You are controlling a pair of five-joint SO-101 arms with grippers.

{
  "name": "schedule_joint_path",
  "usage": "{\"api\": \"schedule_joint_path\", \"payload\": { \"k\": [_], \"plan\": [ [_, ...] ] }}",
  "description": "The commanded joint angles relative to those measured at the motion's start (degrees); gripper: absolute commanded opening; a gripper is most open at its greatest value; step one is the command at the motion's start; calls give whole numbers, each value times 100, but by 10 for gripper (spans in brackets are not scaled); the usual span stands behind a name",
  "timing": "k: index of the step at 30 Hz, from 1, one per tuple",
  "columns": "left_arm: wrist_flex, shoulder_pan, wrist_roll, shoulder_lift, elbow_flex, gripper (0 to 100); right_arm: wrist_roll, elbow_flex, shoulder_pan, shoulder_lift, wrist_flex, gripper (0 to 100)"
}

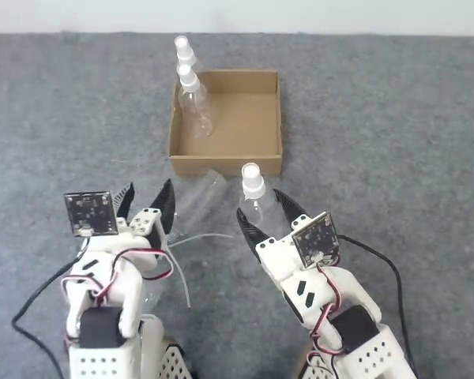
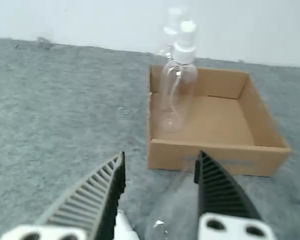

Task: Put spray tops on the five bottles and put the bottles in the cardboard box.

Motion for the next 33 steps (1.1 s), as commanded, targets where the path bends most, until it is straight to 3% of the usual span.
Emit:
{"api": "schedule_joint_path", "payload": {
  "k": [1, 8, 13, 24, 33],
  "plan": [
    [-413, -167, 88, -114, 136, 209, -62, 53, 66, -136, -31, 20],
    [-554, -229, 53, -114, 295, 209, 9, -79, 75, -127, -40, 20],
    [-580, -229, 53, -114, 356, 209, 607, -220, 75, -127, -40, 20],
    [-589, -229, 53, -114, 338, 133, 598, -1741, 40, -31, -40, 20],
    [-589, -932, 97, -114, 224, 131, 589, -2163, 40, 1508, -1587, 20]
  ]
}}
